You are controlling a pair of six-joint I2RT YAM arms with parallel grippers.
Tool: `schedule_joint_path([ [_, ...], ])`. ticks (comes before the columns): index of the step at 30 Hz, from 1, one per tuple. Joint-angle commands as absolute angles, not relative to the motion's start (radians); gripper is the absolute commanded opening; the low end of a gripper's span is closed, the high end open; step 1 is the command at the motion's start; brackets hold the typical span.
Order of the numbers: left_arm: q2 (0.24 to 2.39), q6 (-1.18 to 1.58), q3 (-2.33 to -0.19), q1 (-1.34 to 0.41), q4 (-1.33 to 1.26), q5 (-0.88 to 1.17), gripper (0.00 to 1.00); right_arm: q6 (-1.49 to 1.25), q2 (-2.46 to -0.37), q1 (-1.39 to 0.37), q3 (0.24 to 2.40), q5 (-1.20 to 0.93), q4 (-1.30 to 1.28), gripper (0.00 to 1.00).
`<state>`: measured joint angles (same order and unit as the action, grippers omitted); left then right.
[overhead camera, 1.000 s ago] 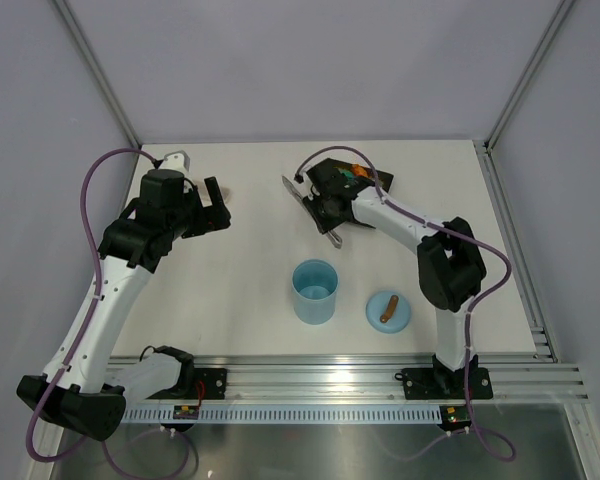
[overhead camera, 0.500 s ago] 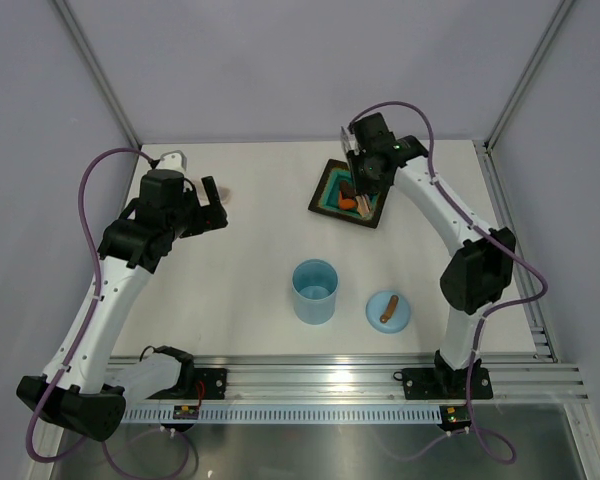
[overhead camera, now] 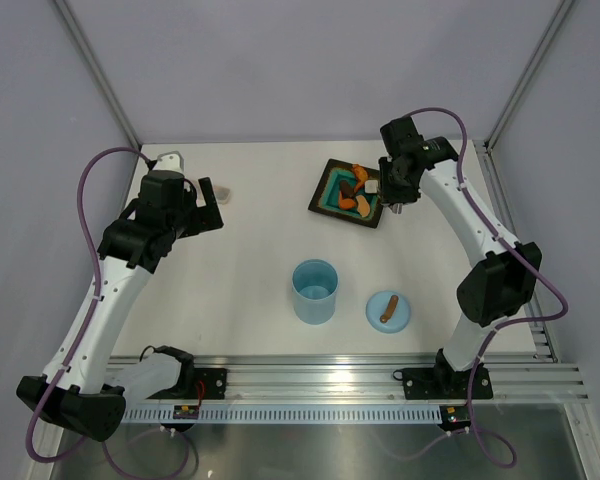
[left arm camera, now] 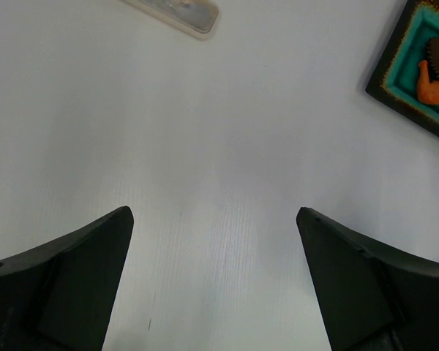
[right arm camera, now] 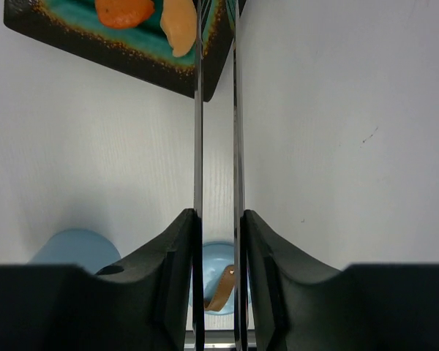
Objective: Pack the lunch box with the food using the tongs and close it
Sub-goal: Pick up the clamp at the center of the board, then pick up the fake food from the plate.
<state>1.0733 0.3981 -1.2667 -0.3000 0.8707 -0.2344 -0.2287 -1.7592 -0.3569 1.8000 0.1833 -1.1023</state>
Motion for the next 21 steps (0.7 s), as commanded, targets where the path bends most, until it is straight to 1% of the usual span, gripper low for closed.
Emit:
schedule_joint_path([
  [1, 1.051, 0.379, -1.273, -0.301, 0.847, -0.273, 0.99, -0.245, -1.701, -0.359, 1.795, 0.221, -1.112, 0.4],
  [9, 1.06, 0.387, -1.264, -0.301, 0.839, -0.249, 0.99, -0.255, -1.689, -0.357, 1.824, 0.239, -1.098, 0.39],
  [15, 1.062, 0.393, -1.253, -0.301, 0.833, -0.244, 0.99, -0.253, -1.704, -0.359, 1.858, 0.221, -1.06, 0.47],
  [21, 1.062, 0.397, -1.252, -0.302, 0.834, -0.238, 0.99, -0.238, -1.776, -0.359, 1.92, 0.222, -1.051, 0.49],
])
